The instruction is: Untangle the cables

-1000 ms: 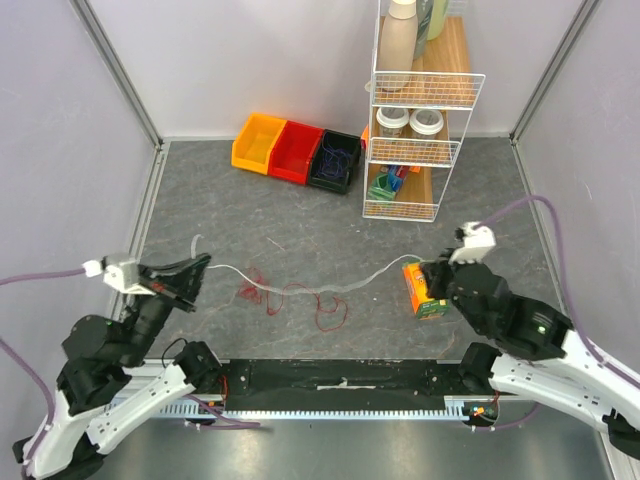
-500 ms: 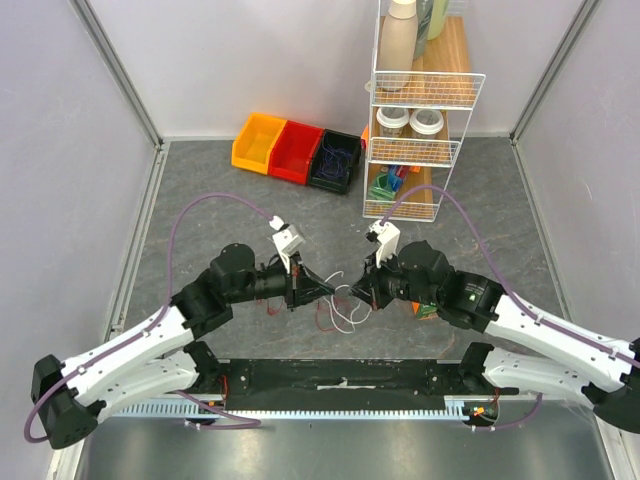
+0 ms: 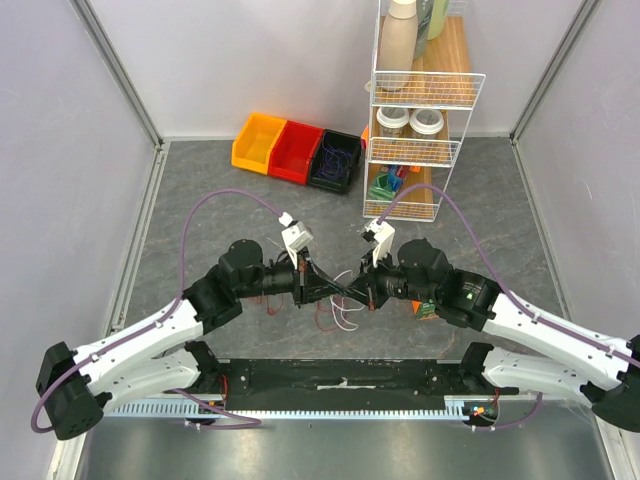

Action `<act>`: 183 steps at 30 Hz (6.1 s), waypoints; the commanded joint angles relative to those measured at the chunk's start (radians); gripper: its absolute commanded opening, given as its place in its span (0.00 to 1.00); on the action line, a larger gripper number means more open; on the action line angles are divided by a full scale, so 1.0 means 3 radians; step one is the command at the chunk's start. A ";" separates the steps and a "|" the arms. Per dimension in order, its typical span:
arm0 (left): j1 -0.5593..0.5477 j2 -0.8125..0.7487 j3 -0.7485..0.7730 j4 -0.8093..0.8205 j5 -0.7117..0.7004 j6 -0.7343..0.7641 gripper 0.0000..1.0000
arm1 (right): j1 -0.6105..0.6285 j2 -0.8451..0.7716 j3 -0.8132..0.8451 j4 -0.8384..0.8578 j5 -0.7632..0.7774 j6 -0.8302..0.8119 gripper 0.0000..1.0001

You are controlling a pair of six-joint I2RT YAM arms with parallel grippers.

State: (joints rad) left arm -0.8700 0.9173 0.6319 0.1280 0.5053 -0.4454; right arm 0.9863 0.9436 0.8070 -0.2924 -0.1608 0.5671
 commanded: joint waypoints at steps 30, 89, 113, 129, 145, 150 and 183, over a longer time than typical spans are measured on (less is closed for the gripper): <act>0.0026 -0.0209 -0.0051 -0.0135 -0.0068 0.0114 0.05 | 0.0005 -0.0277 0.0066 0.0157 -0.0211 -0.0131 0.00; 0.0128 -0.0225 0.0618 -0.0437 -0.0937 0.0278 0.02 | 0.0000 -0.0476 0.0041 -0.0564 0.1252 -0.0208 0.74; 0.1626 0.1865 0.3227 0.0227 -0.1291 0.0641 0.02 | 0.0000 -0.0911 -0.0149 -0.0631 0.1538 -0.0085 0.78; 0.1974 0.3538 0.4141 0.0811 -0.1009 0.0759 0.02 | -0.0010 -0.0461 -0.0220 -0.0334 0.1502 -0.0085 0.79; 0.2041 0.3478 0.4433 0.1036 -0.0488 0.0784 0.02 | -0.0143 -0.0287 -0.0322 -0.0160 0.1277 -0.0034 0.79; 0.2077 0.3380 0.4428 0.1031 -0.0620 0.0804 0.02 | -0.0143 -0.0379 -0.0363 -0.0176 0.1252 0.0017 0.79; 0.2296 0.3953 0.4229 0.0975 -0.0473 0.1311 0.02 | -0.0220 -0.0088 -0.0353 -0.0063 0.1088 0.0017 0.79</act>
State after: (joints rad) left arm -0.1852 2.1696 1.9347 0.3889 0.3080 -0.0864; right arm 0.9268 0.9100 0.7006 -0.3614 0.1864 0.5613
